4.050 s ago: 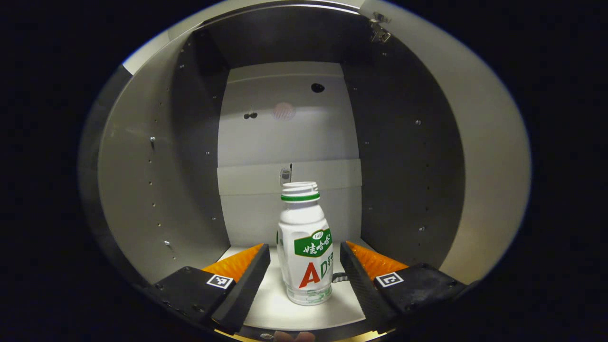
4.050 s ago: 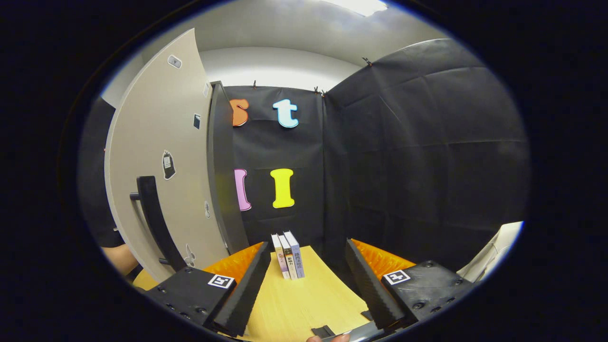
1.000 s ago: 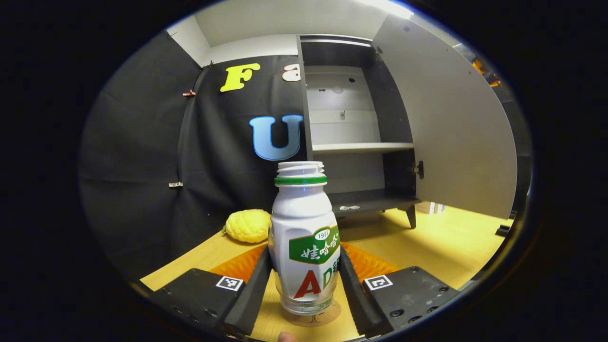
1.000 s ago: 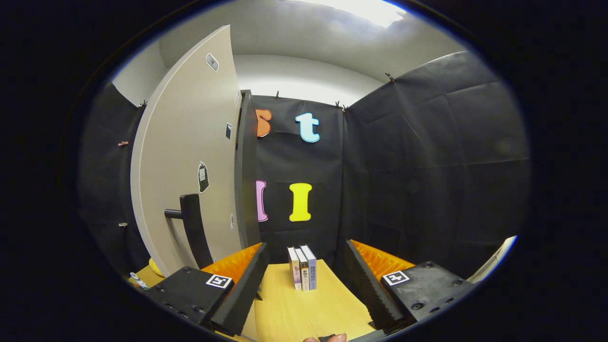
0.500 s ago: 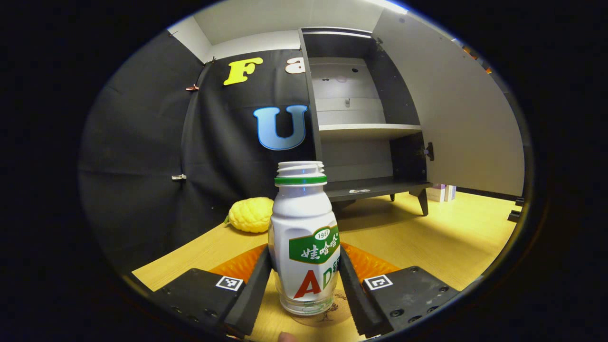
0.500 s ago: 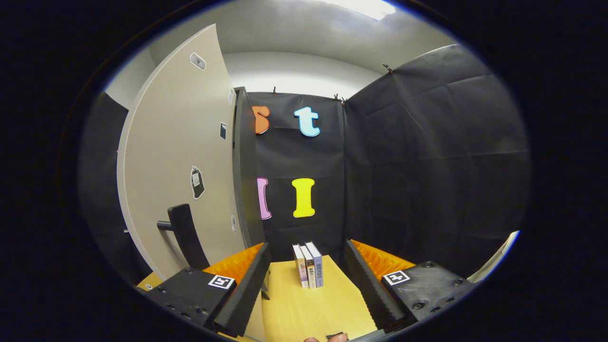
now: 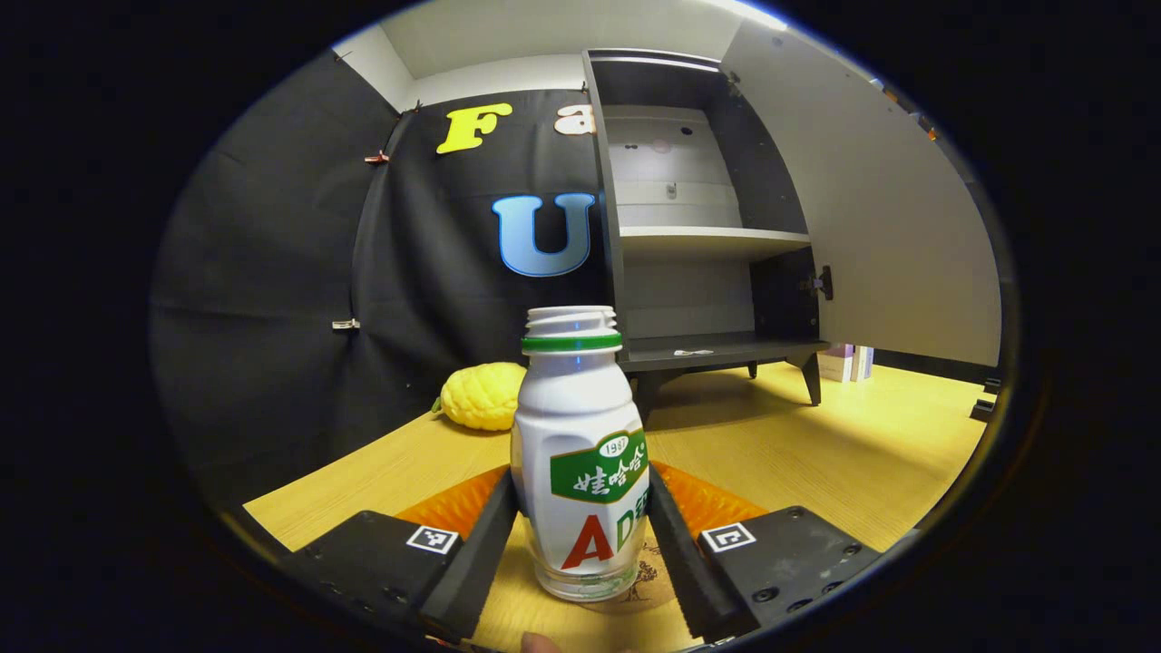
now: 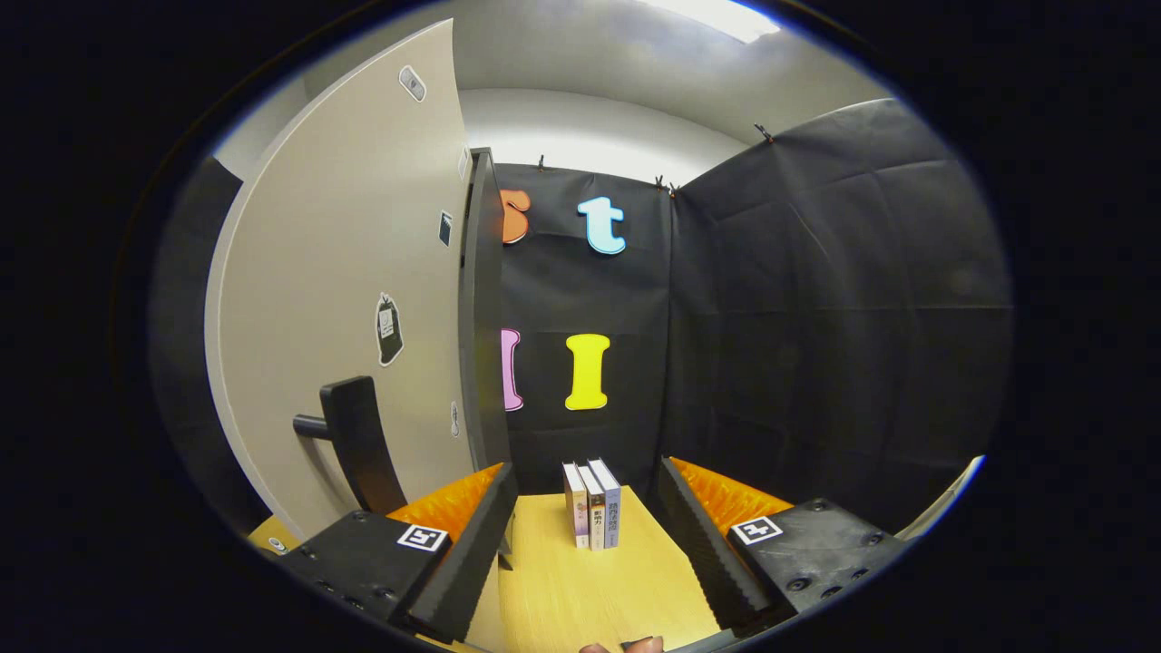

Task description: Open the cabinet door with the right hand, grasp the bottle in the cabinet with the left hand and place it on the coaster, then close the cabinet door with the right hand.

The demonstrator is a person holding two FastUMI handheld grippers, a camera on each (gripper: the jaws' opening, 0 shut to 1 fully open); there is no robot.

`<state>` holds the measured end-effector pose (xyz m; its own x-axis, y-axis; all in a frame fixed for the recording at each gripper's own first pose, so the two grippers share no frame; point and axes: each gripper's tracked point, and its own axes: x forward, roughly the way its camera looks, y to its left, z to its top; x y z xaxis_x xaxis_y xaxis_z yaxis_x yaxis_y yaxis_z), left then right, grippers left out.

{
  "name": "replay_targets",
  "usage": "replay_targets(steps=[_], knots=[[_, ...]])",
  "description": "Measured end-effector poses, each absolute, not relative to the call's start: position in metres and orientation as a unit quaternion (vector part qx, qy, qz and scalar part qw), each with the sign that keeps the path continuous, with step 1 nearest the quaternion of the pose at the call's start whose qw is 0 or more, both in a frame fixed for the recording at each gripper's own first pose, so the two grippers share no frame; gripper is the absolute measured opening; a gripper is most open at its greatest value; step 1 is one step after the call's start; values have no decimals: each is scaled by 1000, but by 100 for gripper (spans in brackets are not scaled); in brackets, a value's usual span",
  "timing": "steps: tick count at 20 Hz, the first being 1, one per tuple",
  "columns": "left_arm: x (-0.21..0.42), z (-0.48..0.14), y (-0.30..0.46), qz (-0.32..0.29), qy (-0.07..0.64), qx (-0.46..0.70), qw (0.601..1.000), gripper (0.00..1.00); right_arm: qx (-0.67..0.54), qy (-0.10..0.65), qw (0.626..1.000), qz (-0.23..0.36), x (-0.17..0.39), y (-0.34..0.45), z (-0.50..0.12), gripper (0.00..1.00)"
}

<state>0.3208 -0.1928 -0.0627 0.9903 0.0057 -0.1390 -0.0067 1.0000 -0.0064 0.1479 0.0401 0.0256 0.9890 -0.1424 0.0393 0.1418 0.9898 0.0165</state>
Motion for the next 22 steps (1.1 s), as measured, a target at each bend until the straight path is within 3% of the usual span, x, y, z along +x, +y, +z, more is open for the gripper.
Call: replay_targets(steps=[4, 11, 22], knots=[[316, -64, -197, -20, 81, -16, 996, 94, 20, -17, 997, -72, 149, 38, 21, 97], [311, -33, -189, 0, 70, -28, 997, 94, 42, -28, 998, -49, 146, 45, 26, 98], [269, 77, -184, 32, 53, -14, 998, 94, 62, -49, 997, -11, 147, 49, 25, 98]])
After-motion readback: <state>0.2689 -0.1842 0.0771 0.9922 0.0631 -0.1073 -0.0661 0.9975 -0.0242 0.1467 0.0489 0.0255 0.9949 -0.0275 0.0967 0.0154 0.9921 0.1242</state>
